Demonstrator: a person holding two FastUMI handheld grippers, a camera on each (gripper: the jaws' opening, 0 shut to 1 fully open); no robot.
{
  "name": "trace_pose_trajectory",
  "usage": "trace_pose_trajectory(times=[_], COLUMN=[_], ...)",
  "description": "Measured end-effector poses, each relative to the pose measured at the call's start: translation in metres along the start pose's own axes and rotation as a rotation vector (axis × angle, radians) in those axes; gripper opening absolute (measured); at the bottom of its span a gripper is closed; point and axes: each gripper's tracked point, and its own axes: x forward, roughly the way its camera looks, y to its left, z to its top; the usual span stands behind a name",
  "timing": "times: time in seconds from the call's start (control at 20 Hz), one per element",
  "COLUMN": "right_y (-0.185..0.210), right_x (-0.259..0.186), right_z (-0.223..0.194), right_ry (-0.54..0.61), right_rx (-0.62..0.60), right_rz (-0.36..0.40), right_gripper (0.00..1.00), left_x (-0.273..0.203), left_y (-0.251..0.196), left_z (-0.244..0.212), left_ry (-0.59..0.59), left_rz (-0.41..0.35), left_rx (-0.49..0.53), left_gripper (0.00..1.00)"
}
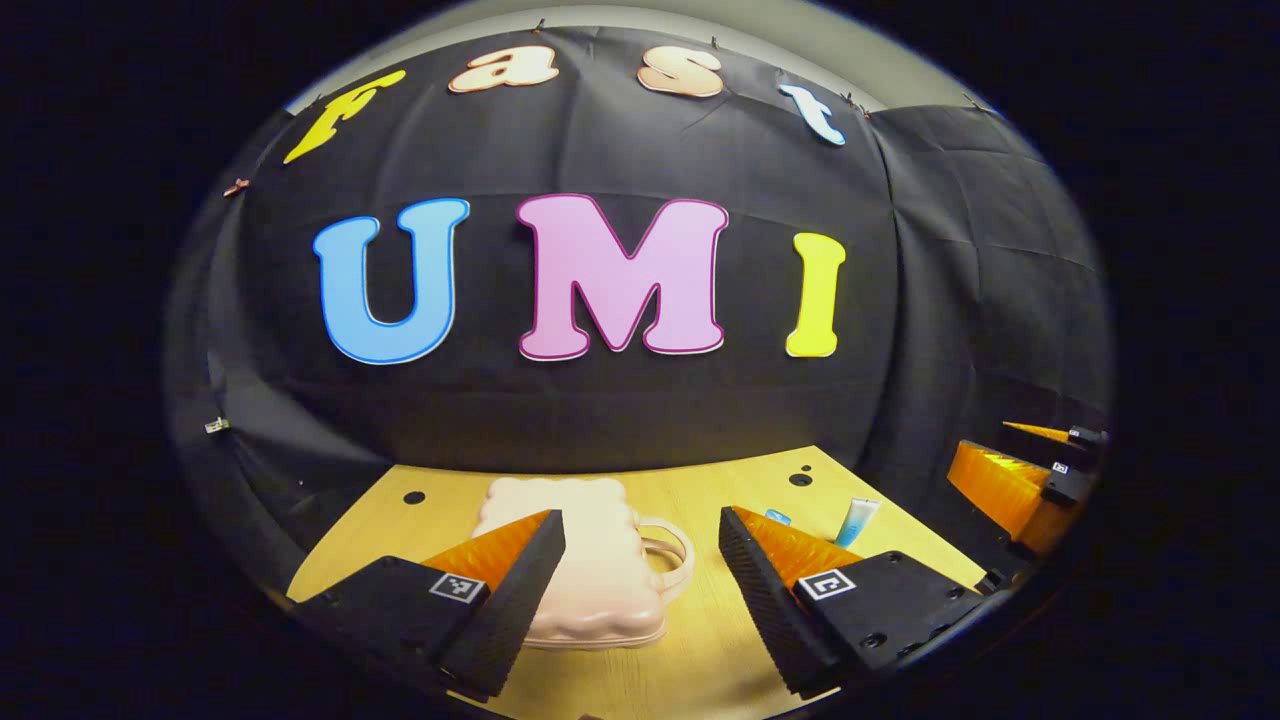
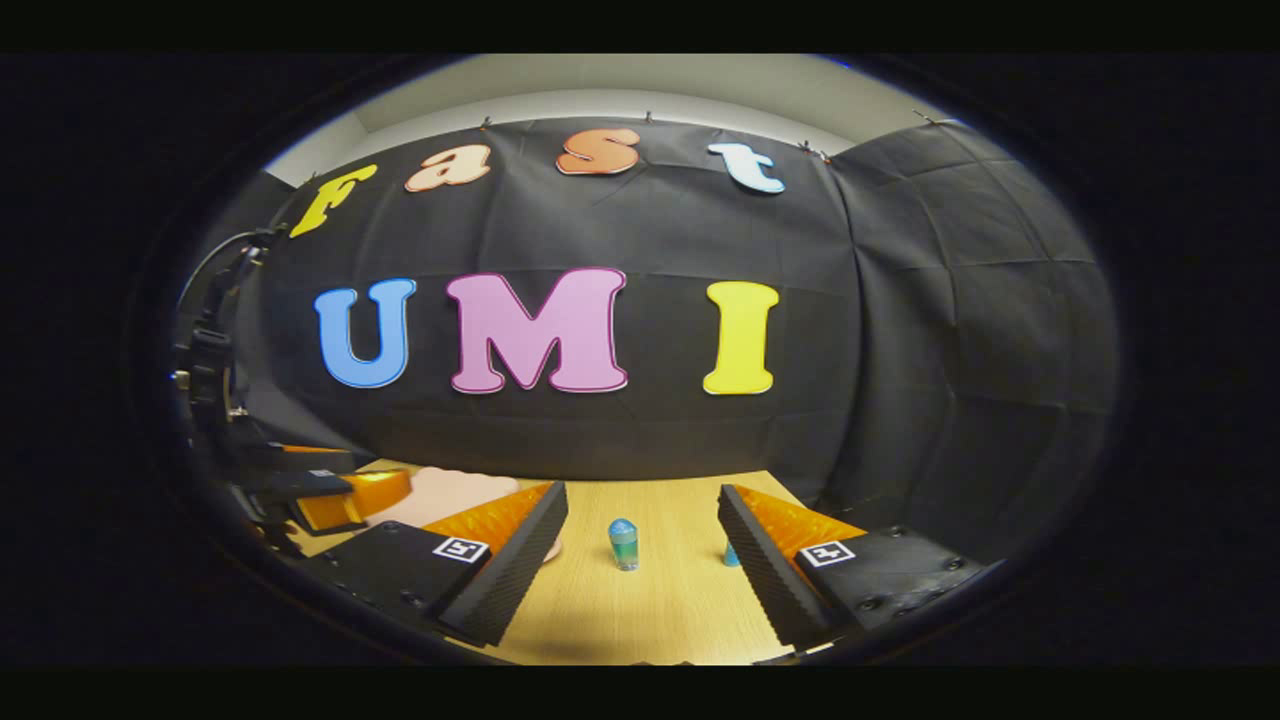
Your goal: First open the suitcase, pack the skin care products into it, and then close the suitcase.
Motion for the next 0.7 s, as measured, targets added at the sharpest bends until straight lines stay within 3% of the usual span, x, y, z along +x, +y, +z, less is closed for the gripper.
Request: trace_pose_trajectory(times=[0.15, 0.35, 0.45, 0.7], right_y=[-0.009, -0.018, -0.021, -0.035], right_x=[0.017, 0.038, 0.053, 0.076], right_z=[-0.011, -0.034, -0.059, -0.064], right_ry=[0.015, 0.068, 0.152, 0.170], right_rx=[-0.029, -0.029, -0.010, 0.000], right_rz=[0.003, 0.024, 0.037, 0.015], right_gripper=[0.96, 0.96, 0.96, 0.96], left_x=[0.054, 0.131, 0.180, 0.222], left_y=[-0.023, -0.057, -0.067, -0.064], left_z=[-0.013, -0.063, -0.104, -0.152], left_ry=[0.059, 0.233, 0.359, 0.511], left_rz=[-0.036, -0.075, -0.045, 0.045], left_rx=[-0.009, -0.057, -0.078, -0.091], left_gripper=[0.97, 0.98, 0.98, 0.99])
